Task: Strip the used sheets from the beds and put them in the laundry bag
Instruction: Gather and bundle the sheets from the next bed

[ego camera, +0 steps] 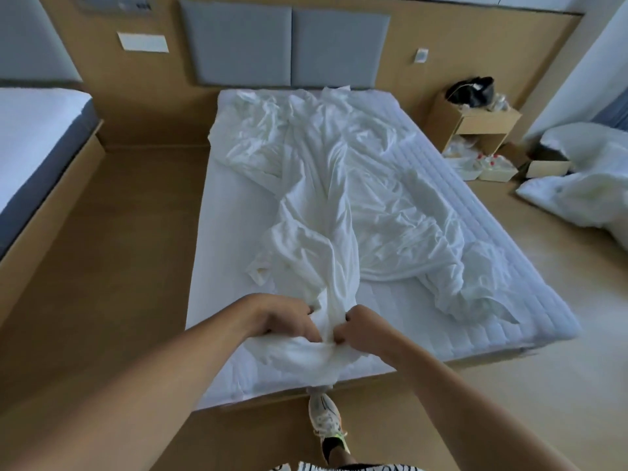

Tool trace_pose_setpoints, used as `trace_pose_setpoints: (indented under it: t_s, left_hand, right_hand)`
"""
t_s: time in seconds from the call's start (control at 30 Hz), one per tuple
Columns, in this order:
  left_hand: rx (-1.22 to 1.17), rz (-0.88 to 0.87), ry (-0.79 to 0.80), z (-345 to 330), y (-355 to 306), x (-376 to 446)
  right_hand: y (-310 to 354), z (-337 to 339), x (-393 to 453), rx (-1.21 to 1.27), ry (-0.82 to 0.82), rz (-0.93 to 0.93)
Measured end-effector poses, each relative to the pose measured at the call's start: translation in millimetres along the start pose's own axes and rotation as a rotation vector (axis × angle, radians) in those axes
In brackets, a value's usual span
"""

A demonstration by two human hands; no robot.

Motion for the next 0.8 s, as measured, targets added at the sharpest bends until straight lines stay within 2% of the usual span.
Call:
trace_pose_setpoints:
  t_s: [0.17,0.27,0.33,0.43,0.5,0.63,0.7,0.8]
  left_hand:
    - [0.023,-0.006,0.088,-18.9,17.1,-15.8]
    - [-0.089,-0.035,0.03,-14.2,25.7,-12.1]
    - [-0.261,-0.04,-0.082,-2.5,30.4,-8.1]
    - [-0.578,-0.047,-0.184,17.8,30.4,-3.5]
    - [-0.75,-0.069,-0.183,32.9,27.4,6.6]
    - [-0.987,-0.149,-0.224,67.5,11.9,42.0]
    - [-1.068,-0.151,-0.233,85.6,-3.2,60.1]
    - [-1.1,-0.123,-0.218,110.0,-27.0,94.5]
  right_hand:
    - [11.0,-15.2,-29.1,-0.148,0.173,0.033]
    - [13.5,-17.5,-27.4,-0.111,0.152,0.018]
    - [14.2,-12.6,-18.4,0.009,0.049,-0.028]
    - [15.1,1.2,-2.1,0.383,-0.051,-0.033]
    - [18.0,13.7,8.6,0.58,-0.05,0.048]
    - [22.4,30.7,48.5,0.712,0.01,0.191]
    - [22.2,35.9,76.6,0.634,-0.004,0.232]
    - [27.4,41.4,118.0,0.231,-0.09,0.279]
Point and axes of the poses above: each hand's wrist, its own x-axis towards the middle knuckle, its own z-axis out of the back of the hand, y = z × x, the point moved 2 cm from there along x, towards the middle knuckle, and after that the axes turned 7 degrees about z, right-handed, at the moved point
